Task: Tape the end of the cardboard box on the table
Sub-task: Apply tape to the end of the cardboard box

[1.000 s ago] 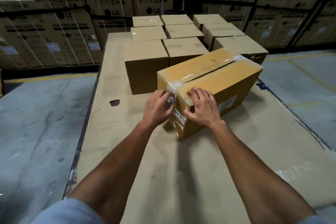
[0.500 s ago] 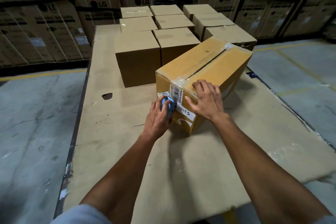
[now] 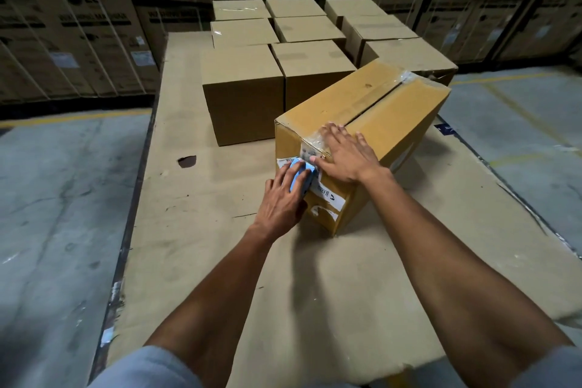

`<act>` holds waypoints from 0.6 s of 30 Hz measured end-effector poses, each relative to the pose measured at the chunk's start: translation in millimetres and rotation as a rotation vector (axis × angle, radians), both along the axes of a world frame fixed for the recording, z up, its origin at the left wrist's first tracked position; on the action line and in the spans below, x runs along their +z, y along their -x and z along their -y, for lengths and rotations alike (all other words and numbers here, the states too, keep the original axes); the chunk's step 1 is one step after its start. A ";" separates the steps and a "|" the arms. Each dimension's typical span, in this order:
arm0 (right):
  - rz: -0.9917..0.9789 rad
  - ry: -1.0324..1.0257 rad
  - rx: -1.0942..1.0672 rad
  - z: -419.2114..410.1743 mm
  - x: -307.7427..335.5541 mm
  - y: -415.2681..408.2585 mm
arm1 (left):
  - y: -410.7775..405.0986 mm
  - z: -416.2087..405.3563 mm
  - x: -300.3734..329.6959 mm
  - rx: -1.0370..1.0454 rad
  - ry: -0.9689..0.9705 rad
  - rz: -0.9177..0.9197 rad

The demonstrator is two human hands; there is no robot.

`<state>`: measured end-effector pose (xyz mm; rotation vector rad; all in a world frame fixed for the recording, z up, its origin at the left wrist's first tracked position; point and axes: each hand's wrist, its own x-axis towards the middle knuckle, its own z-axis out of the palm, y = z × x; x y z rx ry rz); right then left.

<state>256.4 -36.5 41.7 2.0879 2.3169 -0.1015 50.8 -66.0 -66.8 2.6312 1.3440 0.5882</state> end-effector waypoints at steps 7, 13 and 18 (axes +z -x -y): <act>0.007 -0.022 -0.019 -3.1 -3.8 4.5 | 6.0 -9.7 -13.0 -0.065 0.003 0.032; 0.031 -0.062 0.013 -3.6 -5.6 4.1 | 5.6 -12.5 -21.5 -0.091 -0.049 0.041; 0.038 -0.059 0.034 -4.5 -6.2 4.7 | 9.8 -12.2 -17.0 -0.109 -0.090 0.022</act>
